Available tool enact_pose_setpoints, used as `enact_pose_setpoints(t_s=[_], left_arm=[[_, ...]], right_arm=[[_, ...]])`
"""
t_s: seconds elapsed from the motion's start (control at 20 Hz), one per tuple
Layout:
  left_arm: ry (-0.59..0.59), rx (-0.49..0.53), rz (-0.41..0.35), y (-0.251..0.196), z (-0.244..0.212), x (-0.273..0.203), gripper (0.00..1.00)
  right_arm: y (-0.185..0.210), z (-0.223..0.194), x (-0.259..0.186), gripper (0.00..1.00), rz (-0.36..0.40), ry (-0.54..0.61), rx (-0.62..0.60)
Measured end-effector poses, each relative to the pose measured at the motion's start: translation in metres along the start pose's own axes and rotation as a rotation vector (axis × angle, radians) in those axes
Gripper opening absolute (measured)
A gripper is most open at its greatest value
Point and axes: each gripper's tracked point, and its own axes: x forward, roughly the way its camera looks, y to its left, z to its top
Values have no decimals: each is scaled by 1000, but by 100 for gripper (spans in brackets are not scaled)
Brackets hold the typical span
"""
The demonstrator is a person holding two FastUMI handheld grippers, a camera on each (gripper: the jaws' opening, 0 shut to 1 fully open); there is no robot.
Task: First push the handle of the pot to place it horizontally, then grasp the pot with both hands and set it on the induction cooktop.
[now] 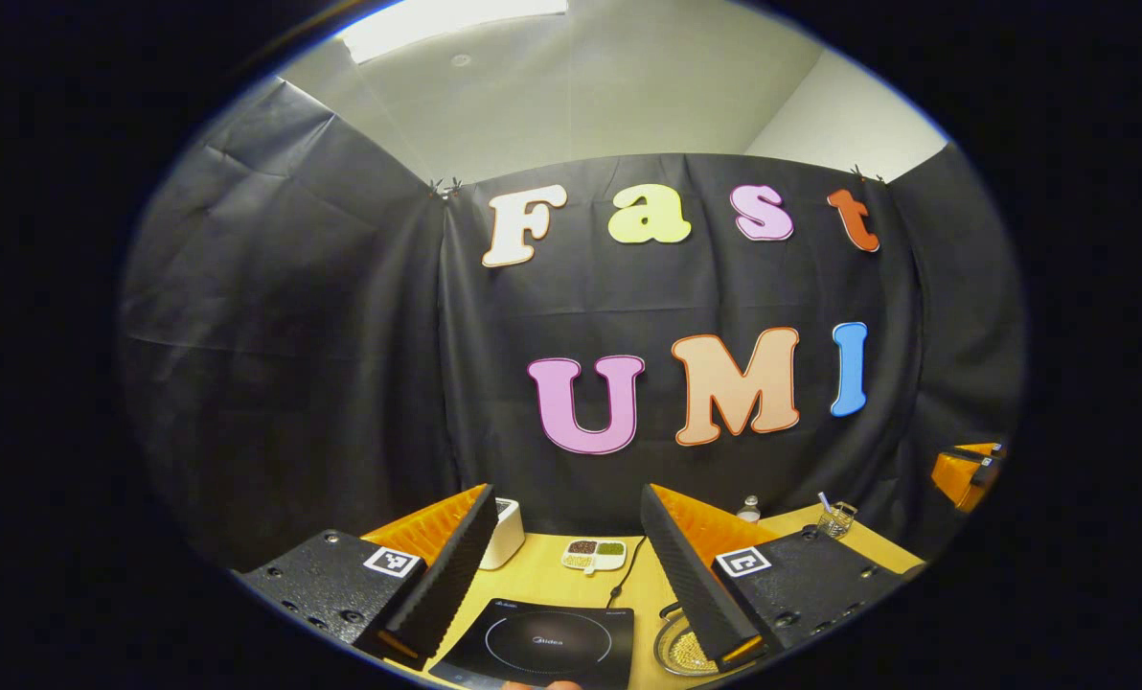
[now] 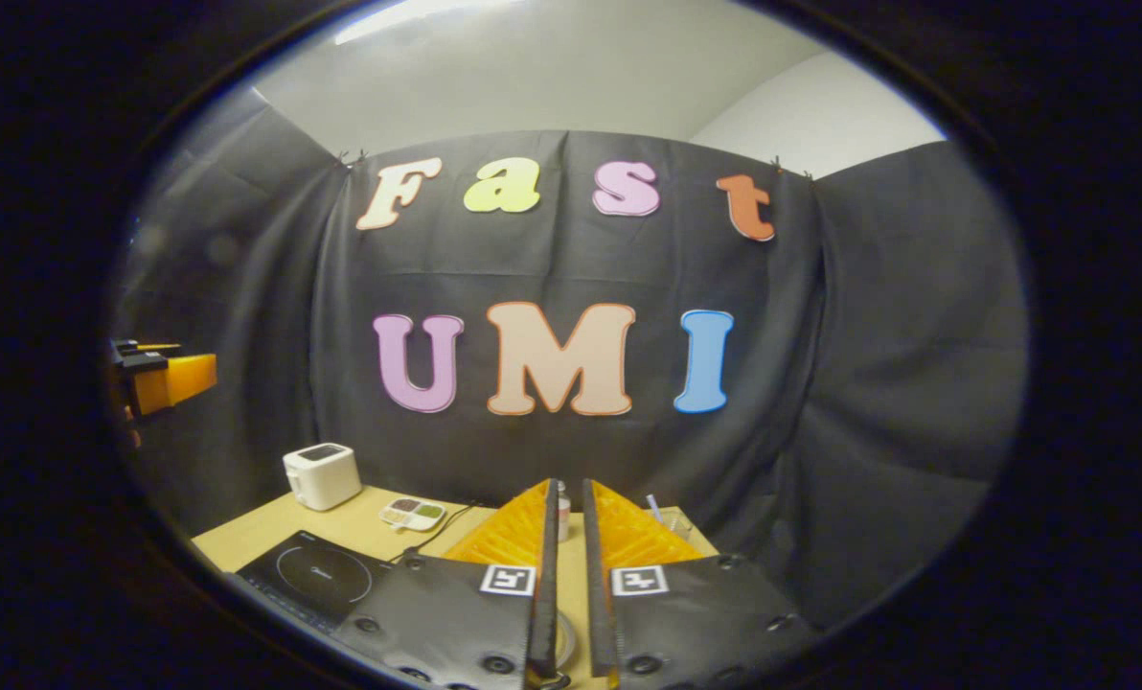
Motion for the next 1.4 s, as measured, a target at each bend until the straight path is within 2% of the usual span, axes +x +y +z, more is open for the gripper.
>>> enact_pose_setpoints(t_s=[0.1, 0.15, 0.3, 0.45, 0.5, 0.9, 1.15, 1.2, 1.4], left_arm=[[-4, 13, -1, 0, 0, 1, 96], [-7, 15, -3, -1, 1, 1, 94], [-13, 15, -5, -1, 4, 2, 94], [-16, 28, -2, 1, 4, 1, 96], [-18, 34, 0, 2, 5, 1, 96], [-7, 68, 32, 10, -2, -2, 96], [5, 69, 48, 13, -6, -5, 96], [6, 74, 52, 14, -7, -5, 96], [9, 88, 74, 19, -8, -7, 96]], right_arm=[[12, 3, -2, 7, 37, -17, 1], [19, -5, -1, 7, 59, -5, 0], [33, -29, -1, 8, 118, 50, -16], [47, -72, -7, 8, 170, 140, -43], [50, -85, -10, 10, 186, 171, -49], [80, -199, -44, 8, 351, 441, -75], [97, -269, -72, 8, 459, 636, -49], [99, -280, -76, 6, 475, 665, -47], [100, -325, -93, 8, 514, 784, -48]])
